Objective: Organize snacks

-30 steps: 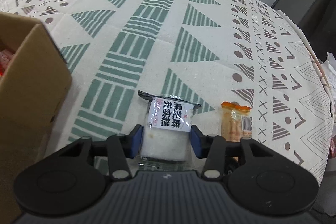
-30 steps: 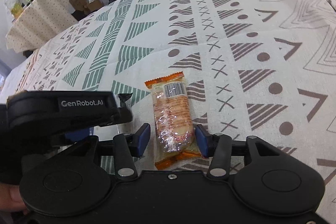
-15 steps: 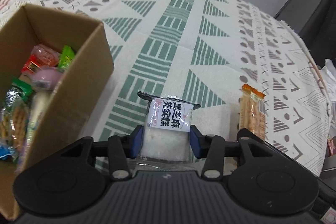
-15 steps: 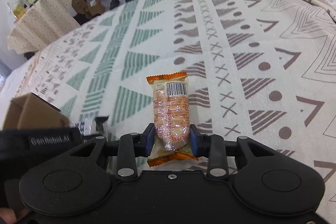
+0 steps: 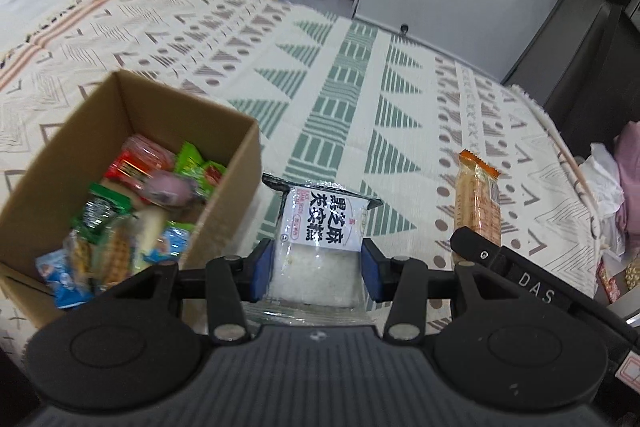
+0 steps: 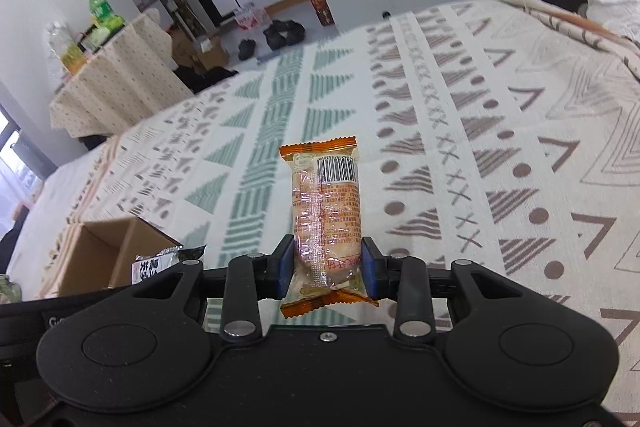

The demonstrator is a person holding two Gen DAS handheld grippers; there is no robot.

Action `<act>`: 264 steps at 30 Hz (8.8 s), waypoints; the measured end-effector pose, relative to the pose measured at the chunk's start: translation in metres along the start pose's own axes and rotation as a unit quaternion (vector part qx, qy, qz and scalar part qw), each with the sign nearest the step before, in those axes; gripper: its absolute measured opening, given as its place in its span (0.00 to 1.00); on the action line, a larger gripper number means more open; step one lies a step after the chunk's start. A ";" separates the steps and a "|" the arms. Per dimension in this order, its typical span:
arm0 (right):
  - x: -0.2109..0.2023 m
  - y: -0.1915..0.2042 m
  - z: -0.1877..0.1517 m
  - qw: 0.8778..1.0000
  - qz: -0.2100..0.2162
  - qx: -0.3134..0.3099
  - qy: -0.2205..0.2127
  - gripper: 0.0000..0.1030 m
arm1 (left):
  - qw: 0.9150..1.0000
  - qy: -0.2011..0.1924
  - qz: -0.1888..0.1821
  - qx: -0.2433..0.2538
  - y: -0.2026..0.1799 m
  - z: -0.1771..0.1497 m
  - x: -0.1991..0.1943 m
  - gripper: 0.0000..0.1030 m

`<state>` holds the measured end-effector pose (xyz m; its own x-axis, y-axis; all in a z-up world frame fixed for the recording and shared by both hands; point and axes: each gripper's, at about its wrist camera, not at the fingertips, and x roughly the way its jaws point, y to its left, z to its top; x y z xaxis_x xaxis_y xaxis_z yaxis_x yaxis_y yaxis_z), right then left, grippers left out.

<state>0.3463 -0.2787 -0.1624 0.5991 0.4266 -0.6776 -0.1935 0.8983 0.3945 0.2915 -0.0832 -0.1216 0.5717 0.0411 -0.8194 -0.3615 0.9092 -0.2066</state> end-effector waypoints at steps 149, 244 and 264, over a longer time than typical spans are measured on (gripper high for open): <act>-0.255 0.154 -0.133 0.993 0.009 -0.066 -0.096 1.00 | 0.981 -0.059 -0.048 0.181 0.186 -0.068 -0.268 1.00; -0.252 0.171 -0.153 0.990 -0.062 -0.085 -0.089 1.00 | 0.982 -0.060 -0.035 0.177 0.199 -0.074 -0.271 1.00; -0.250 0.170 -0.155 0.991 -0.063 -0.084 -0.086 1.00 | 0.981 -0.059 -0.040 0.182 0.195 -0.075 -0.270 1.00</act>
